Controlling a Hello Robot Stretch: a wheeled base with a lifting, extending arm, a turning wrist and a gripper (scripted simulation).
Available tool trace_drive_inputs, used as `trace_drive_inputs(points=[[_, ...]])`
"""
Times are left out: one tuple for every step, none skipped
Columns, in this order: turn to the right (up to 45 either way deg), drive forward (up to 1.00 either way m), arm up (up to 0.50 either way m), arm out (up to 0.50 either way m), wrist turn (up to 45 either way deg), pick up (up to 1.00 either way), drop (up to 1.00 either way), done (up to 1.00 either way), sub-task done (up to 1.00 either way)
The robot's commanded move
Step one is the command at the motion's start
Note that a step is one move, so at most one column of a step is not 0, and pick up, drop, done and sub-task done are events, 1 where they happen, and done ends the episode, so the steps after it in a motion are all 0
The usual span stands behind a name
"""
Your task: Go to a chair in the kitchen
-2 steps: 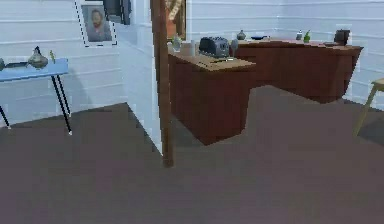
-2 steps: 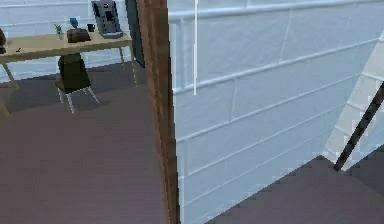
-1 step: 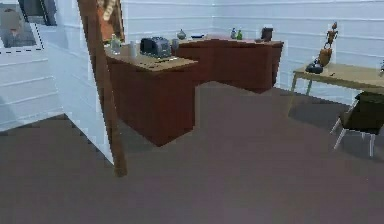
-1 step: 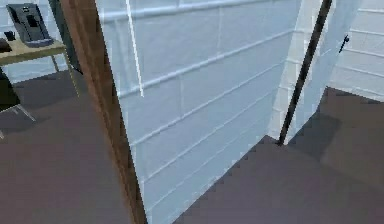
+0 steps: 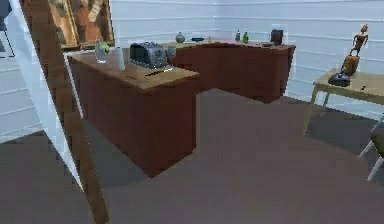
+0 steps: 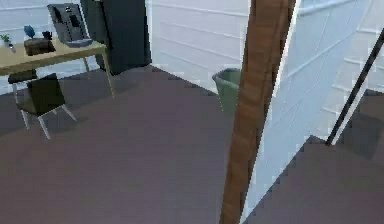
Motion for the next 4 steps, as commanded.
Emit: trace_drive_inputs(points=[[45.0,0.0,0.0,0.0,0.0,0.0,0.0,0.0,0.0],[12.0,0.0,0.0,0.0,0.0,0.0,0.0,0.0,0.0],[0.0,1.0,0.0,0.0,0.0,0.0,0.0,0.0,0.0],[6.0,0.0,0.0,0.0,0.0,0.0,0.0,0.0,0.0]])
